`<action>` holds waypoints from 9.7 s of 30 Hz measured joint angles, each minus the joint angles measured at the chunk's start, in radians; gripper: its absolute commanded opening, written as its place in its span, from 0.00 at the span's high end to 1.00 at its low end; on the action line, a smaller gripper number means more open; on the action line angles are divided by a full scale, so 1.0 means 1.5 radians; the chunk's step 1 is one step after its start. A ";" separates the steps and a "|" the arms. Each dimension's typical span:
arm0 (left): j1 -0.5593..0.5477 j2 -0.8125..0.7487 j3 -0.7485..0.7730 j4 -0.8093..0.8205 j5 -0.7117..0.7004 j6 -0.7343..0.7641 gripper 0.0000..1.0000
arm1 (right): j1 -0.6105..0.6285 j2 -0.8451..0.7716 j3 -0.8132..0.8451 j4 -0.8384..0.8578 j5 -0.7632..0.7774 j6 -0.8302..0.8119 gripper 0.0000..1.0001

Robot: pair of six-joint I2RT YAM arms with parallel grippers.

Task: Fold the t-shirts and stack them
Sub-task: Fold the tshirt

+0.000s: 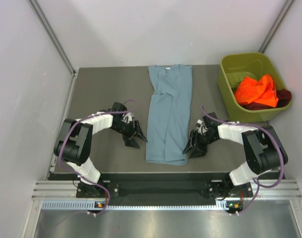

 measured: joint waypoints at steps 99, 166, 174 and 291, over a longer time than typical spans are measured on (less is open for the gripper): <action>0.004 0.315 0.666 0.006 0.009 0.149 1.00 | -0.161 0.196 0.551 -0.075 0.052 -0.207 1.00; 0.029 0.325 0.455 0.020 -0.047 0.077 0.36 | -0.138 0.295 0.449 -0.029 -0.018 -0.158 0.39; 0.003 0.338 0.458 0.022 -0.040 0.071 0.43 | -0.138 0.315 0.449 -0.015 -0.010 -0.151 0.42; 0.092 0.462 0.864 0.052 -0.260 0.244 0.32 | -0.122 0.503 0.900 0.075 -0.001 -0.125 0.36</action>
